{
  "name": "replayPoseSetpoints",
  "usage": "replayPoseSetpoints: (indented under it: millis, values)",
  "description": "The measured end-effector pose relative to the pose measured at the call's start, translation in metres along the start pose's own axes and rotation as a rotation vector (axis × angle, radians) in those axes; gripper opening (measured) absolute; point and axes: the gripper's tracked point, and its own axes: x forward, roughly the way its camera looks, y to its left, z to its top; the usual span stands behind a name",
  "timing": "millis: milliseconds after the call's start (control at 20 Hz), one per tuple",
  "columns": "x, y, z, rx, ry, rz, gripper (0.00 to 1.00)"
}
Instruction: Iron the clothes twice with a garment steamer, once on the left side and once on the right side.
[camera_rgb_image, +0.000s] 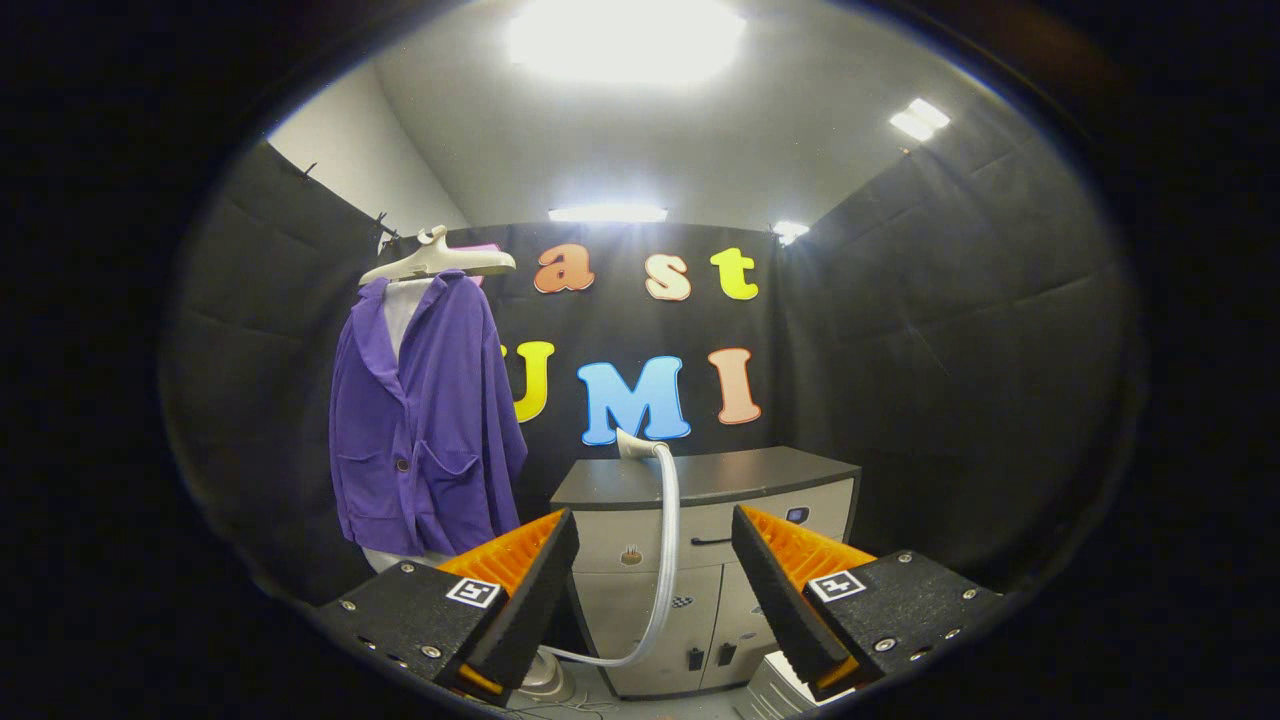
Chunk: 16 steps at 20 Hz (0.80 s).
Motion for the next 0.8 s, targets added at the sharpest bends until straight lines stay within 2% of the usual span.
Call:
replayPoseSetpoints:
  millis: [400, 800]
  values:
    - [0.017, 0.019, 0.041, -0.017, -0.054, 0.002, 0.95]
    - [0.075, 0.021, 0.106, -0.029, -0.100, 0.010, 0.95]
